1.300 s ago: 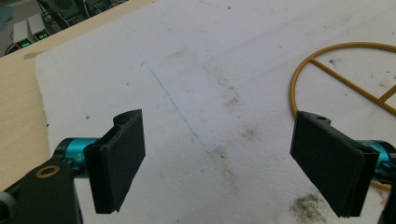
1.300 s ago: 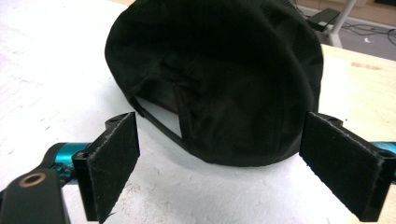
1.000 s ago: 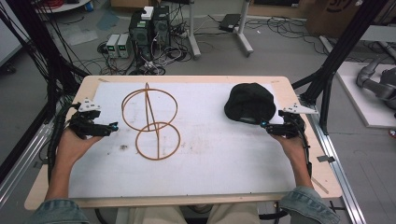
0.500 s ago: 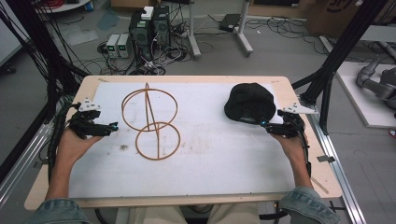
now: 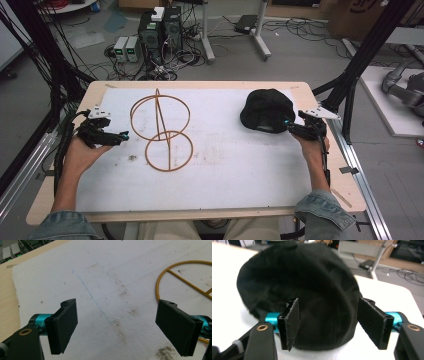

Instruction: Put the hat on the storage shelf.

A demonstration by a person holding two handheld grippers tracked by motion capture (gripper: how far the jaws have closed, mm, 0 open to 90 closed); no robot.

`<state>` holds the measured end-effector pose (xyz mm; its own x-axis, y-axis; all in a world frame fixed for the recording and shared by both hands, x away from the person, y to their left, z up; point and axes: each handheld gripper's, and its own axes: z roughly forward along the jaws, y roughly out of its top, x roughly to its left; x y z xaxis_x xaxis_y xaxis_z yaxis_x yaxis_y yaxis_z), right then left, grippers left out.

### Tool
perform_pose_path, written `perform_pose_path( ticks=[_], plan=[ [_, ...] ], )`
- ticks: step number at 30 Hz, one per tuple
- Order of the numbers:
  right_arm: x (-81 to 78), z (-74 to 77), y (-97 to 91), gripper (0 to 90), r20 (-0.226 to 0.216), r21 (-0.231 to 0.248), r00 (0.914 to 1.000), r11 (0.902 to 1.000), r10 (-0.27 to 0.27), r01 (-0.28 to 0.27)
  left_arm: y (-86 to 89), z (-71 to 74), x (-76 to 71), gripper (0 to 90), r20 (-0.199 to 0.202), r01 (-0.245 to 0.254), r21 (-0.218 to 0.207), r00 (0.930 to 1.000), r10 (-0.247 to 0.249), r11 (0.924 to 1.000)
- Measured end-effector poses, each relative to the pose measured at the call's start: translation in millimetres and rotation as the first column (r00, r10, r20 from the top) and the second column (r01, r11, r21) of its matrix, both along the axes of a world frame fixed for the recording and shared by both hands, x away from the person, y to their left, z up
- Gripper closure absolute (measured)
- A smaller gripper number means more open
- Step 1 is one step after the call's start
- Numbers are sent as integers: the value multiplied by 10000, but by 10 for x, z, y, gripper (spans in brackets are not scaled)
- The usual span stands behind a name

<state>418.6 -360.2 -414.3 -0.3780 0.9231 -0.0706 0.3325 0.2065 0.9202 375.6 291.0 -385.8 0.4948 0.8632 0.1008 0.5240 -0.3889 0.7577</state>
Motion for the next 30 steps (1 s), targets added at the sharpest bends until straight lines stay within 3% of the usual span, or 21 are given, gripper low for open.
perform_pose_path(
  ticks=[3, 8, 11, 14, 25, 30],
  plan=[
    [42, 7, -17, 392, 312, 151, 9995, 9999, -9, 4, -19, -21, 17, 183, -98, 41, 57, 9999, -40, 10000],
    [171, 18, 38, 405, 44, -118, 10000, 9999, -60, 60, -37, -23, 30, 183, -108, 86, 53, 9999, -85, 9999],
    [205, 47, 79, 426, 189, -169, 9998, 9999, -9, 13, -39, -27, 30, 183, -135, 72, 32, 9999, -71, 10000],
    [237, 37, 117, 465, 300, -581, 9995, 9983, 28, -11, -36, -30, 35, 183, -146, 74, 40, 9999, -73, 10000],
    [327, -40, 145, 590, 653, -839, 9978, 9963, -142, 197, -43, -38, 39, 186, -201, 68, 71, 9998, -67, 10000],
    [337, -46, 169, 672, 831, -1191, 9965, 9926, -136, 235, -36, -43, 42, 185, -229, 19, 29, 9997, -19, 10000]
  ],
)
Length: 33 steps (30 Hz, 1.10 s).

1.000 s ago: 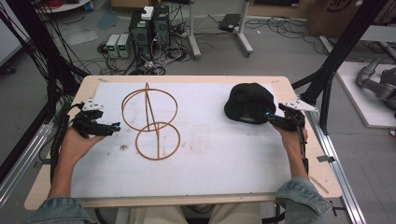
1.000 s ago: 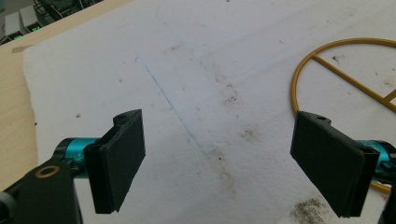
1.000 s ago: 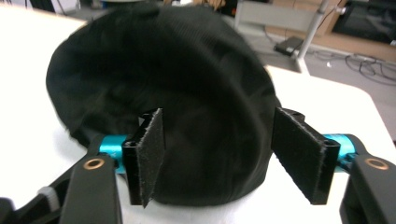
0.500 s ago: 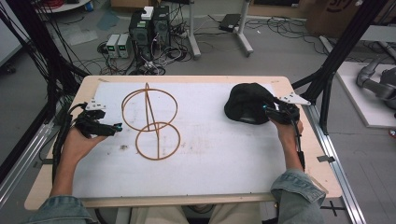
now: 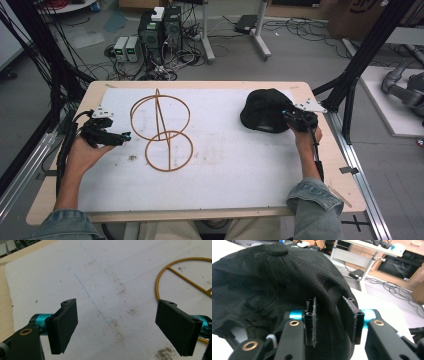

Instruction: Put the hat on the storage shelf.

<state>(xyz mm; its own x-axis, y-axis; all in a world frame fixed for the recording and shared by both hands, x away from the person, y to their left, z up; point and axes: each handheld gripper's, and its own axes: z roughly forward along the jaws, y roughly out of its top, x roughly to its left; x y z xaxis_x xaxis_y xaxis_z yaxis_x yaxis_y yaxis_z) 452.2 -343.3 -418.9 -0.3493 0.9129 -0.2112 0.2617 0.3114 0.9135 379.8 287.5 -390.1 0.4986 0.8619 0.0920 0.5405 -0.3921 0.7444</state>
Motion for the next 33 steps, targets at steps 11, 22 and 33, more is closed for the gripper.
perform_pose_path(
  ticks=[11, 22, 33],
  plan=[
    [-27, 45, 40, 837, 397, -544, 9992, 9985, -9, 31, 10, -10, 4, 186, -16, -28, -51, 10000, 28, 10000],
    [-65, 182, 112, 874, 723, -327, 9967, 9986, -380, 405, 15, -3, 2, 187, -9, -24, -99, 10000, 24, 9999],
    [-108, 250, 97, 876, 711, 1222, 9947, 9903, -744, 653, 16, -4, 3, 187, -36, 3, -93, 10000, -3, 10000]
  ],
)
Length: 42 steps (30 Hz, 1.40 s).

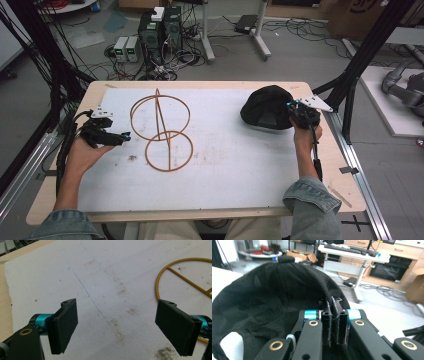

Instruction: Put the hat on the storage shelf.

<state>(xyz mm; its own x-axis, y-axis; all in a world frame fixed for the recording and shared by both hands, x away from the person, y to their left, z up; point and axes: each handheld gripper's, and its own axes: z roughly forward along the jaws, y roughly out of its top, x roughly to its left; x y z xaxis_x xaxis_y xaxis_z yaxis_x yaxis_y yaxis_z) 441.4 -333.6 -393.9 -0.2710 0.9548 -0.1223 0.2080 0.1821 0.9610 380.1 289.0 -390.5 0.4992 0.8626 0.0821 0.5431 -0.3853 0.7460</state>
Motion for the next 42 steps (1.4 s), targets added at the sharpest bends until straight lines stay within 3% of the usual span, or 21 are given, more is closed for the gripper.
perform_pose_path(
  ticks=[4, 9, 13, 15, 20, 21, 36, 39, 42],
  plan=[
    [-29, 15, -10, 876, 35, 1344, 10000, 9909, -33, 28, -1, 3, -2, 187, 25, 4, -46, 10000, -4, 10000],
    [-67, 47, 27, 876, 95, 2323, 9998, 9725, 166, -183, 11, 8, -2, 187, 2, 10, -15, 10000, -10, 10000],
    [-88, 88, 112, 877, 290, 2539, 9991, 9665, 312, -376, 11, 8, -4, 187, 18, -24, -84, 10000, 24, 10000],
    [-90, 104, 162, 877, 356, 2425, 9988, 9693, 322, -399, 16, 11, -5, 187, 42, -35, -71, 10000, 35, 10000],
    [-111, 136, 269, 877, 438, 2694, 9977, 9610, 525, -624, 30, 19, -9, 187, 62, -61, -125, 10000, 61, 9999],
    [-120, 149, 291, 878, 416, 2923, 9972, 9537, 613, -708, 37, 19, -7, 187, 46, -34, -116, 10000, 34, 9999],
    [-195, 355, 629, 882, 761, 3172, 9894, 9377, 1236, -1415, 57, 17, -2, 187, 69, -26, -142, 10000, 27, 9999],
    [-204, 367, 671, 882, 784, 3620, 9883, 9200, 1305, -1502, 59, 20, -4, 187, 63, -40, -164, 10000, 41, 9999],
    [-211, 401, 704, 882, 904, 3717, 9858, 9135, 1414, -1651, 61, 18, -1, 187, 52, -39, -183, 10000, 40, 9998]
  ],
)
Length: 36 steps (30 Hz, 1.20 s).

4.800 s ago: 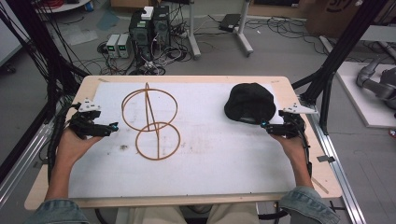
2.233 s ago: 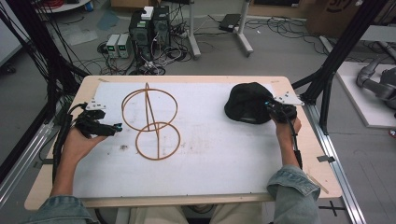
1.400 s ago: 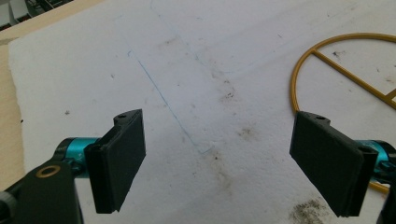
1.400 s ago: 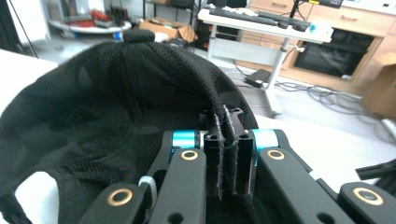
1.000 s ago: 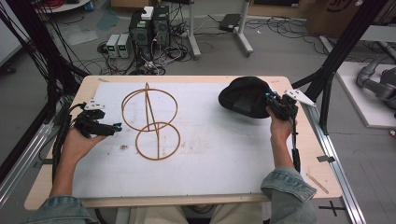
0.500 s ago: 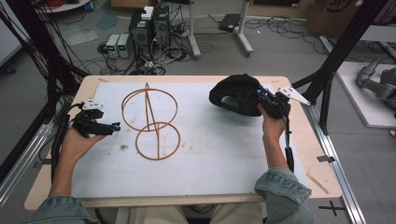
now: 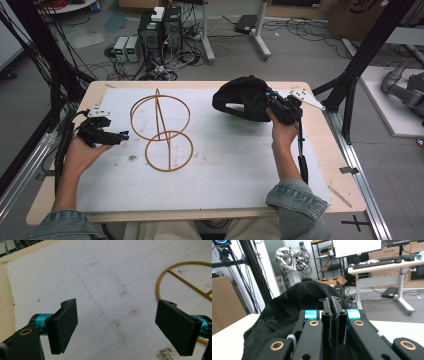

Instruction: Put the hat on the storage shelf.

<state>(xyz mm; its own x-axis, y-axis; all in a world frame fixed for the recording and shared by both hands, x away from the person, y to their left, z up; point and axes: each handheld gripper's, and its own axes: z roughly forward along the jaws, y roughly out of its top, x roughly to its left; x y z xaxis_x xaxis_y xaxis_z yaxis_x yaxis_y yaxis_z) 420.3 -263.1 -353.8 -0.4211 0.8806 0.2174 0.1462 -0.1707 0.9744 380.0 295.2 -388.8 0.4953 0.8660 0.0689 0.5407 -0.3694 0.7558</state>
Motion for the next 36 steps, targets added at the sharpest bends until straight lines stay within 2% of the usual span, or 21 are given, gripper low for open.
perform_pose_path(
  ticks=[8, 18, 22, 23, 29, 32, 36],
  plan=[
    [-32, 173, 124, 882, 425, 166, 9990, 9998, 119, -126, -18, -30, 16, 187, -116, 39, 31, 9999, -38, 10000],
    [-142, 422, 394, 882, 867, 482, 9929, 9951, 815, -858, 0, -30, 20, 187, -107, 33, -4, 9999, -33, 10000],
    [-157, 516, 473, 882, 1120, 595, 9896, 9935, 901, -971, 1, -32, 22, 187, -108, 32, -8, 9999, -32, 10000],
    [-162, 585, 531, 882, 1184, 721, 9875, 9910, 1037, -1127, 2, -33, 21, 187, -107, 42, -26, 9999, -43, 10000],
    [-185, 688, 664, 882, 1444, 984, 9808, 9843, 1314, -1463, 8, -35, 20, 187, -133, 34, -86, 9999, -35, 10000],
    [-193, 738, 715, 882, 1529, 1341, 9773, 9767, 1466, -1675, 5, -39, 21, 187, -133, 45, -105, 9999, -47, 9999],
    [-219, 820, 796, 882, 1758, 1409, 9712, 9724, 1605, -1862, 12, -53, 30, 187, -182, 44, -25, 9998, -45, 10000]
  ],
)
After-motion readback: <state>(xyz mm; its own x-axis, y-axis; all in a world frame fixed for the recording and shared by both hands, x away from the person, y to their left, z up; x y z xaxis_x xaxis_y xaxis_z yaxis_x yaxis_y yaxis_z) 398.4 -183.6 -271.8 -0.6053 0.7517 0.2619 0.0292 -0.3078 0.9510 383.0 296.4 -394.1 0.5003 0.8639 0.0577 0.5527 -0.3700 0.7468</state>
